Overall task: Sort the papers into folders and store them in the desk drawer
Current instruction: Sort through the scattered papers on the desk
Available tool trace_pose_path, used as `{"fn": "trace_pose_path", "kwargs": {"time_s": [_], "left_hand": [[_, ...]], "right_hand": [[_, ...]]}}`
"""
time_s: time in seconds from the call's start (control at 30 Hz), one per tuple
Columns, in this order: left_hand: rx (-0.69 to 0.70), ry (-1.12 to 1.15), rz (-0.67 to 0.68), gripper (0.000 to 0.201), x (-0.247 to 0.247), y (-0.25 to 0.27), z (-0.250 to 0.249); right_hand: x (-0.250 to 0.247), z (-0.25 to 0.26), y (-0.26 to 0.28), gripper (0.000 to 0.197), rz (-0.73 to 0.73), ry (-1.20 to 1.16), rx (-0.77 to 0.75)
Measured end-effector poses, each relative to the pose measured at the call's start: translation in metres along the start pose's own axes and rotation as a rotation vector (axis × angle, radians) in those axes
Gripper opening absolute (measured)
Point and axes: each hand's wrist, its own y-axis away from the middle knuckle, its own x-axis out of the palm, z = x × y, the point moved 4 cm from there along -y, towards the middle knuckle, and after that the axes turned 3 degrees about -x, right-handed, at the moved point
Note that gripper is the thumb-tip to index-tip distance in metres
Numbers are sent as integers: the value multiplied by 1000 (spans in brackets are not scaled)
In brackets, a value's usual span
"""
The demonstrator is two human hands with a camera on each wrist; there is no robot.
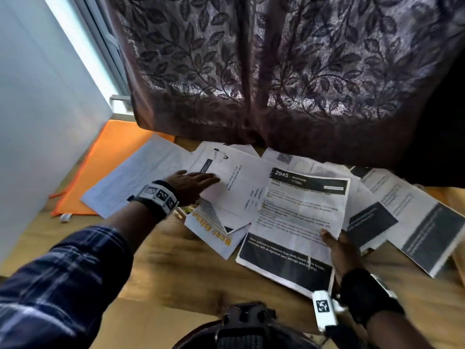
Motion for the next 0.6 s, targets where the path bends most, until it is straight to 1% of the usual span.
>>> {"fn": "trace_pose_path", "kwargs": {"time_s": [0.07,0.2,0.27,0.33,0.4,0.43,0.47,0.5,0.53,0.6], "left_hand": [[62,-72,-44,72,-8,-1,3],[153,-180,-87,35,-15,6,-3],[161,-182,-126,33,-15,10,-3],[129,-135,-147,34,-19,14,0],[125,-172,-187,23,-28,17,1],[71,-170,-196,17,-34,20,5],[34,-122,-206,22,-37,24,10],[-25,-95,-215,34,-39,27,14],[-75,-40,-252,36,-40,28,18],[-186,105,-300,18,-46,37,19]], "right_hand": [[0,0,1,9,2,0,10],[-4,-3,2,4,-3,-52,4],[-8,-4,5,8,-36,-110,10],[-11,-2,9,11,-83,-199,14],[-15,0,13,9,-124,-253,8],[-16,-1,15,8,-141,-271,2],[-18,-1,15,8,-160,-290,6],[-18,-1,15,11,-174,-322,8],[-19,0,16,15,-184,-353,13],[-19,2,17,21,-187,-382,5]]}}
